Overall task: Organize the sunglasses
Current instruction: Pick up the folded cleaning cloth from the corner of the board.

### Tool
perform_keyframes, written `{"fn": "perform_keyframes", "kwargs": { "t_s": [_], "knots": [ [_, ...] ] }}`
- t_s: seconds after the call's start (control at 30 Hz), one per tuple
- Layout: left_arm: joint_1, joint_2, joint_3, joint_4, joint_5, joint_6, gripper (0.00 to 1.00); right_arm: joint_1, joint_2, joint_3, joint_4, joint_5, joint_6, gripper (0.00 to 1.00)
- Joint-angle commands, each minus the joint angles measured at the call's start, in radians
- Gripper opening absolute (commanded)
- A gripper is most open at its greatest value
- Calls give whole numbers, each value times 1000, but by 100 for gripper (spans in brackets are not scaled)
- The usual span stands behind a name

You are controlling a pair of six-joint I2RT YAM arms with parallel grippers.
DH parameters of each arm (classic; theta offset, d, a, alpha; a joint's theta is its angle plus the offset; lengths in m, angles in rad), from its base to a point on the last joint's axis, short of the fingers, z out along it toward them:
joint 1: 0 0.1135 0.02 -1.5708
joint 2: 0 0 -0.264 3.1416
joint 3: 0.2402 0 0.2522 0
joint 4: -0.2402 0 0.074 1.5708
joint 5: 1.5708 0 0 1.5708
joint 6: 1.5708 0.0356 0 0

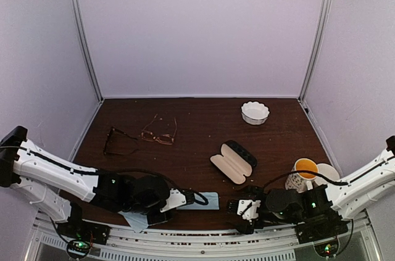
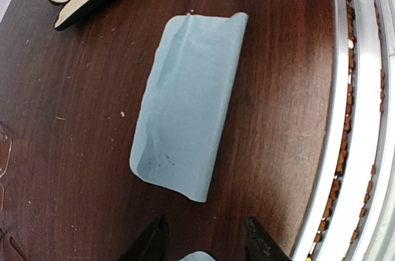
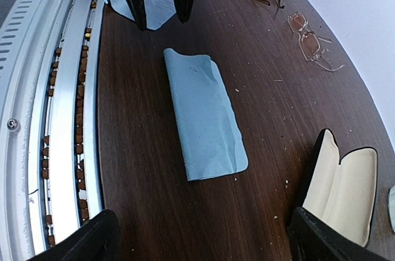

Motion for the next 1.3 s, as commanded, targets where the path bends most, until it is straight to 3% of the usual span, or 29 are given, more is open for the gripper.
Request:
{"fn": "perform_keyframes", "kwargs": {
  "t_s": [0.0, 0.83, 1.07, 1.27],
  "knots": [
    [-4, 55, 39, 41, 36, 70, 41, 6, 26, 30, 31, -7, -23, 97],
    [-4, 238, 65, 80, -47, 147, 36, 8, 75, 14, 53, 35, -2, 97],
    [2, 218, 31, 98, -75, 128, 30, 8, 71, 2, 62, 52, -16, 98],
    [23, 189, 16, 109, -89, 103, 32, 8, 69, 6, 55, 62, -21, 98]
  ]
}}
